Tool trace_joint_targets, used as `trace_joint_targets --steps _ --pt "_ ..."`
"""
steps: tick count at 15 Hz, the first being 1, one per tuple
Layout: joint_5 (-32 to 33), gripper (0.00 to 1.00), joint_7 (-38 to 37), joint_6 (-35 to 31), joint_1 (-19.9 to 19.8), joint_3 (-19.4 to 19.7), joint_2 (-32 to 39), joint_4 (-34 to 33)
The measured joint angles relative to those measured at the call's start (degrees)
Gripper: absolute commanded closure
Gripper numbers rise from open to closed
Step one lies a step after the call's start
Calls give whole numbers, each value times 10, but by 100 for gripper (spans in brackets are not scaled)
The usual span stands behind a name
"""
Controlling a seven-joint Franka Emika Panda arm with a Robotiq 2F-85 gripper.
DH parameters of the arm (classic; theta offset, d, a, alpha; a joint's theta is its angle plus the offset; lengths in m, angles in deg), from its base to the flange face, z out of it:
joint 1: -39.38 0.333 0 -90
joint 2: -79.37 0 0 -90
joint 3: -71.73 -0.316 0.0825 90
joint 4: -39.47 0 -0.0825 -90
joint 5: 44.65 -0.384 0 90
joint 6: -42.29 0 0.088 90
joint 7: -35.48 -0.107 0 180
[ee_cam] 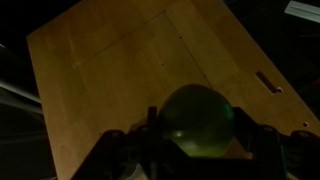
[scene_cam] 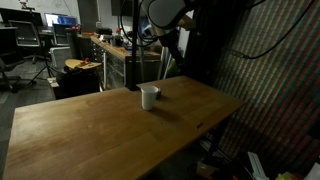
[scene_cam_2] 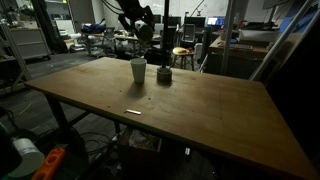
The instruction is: Put the pear inside the paper cup
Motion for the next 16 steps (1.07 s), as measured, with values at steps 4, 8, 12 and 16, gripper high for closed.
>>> trace_joint_targets --steps 4,8,12,16 --pt "40 51 -3 19 16 -18 13 -3" --pt "67 51 -4 24 26 -26 47 -28" --pt "85 51 -4 29 30 -27 101 -69" --pt "100 51 -4 31 32 -27 162 -110"
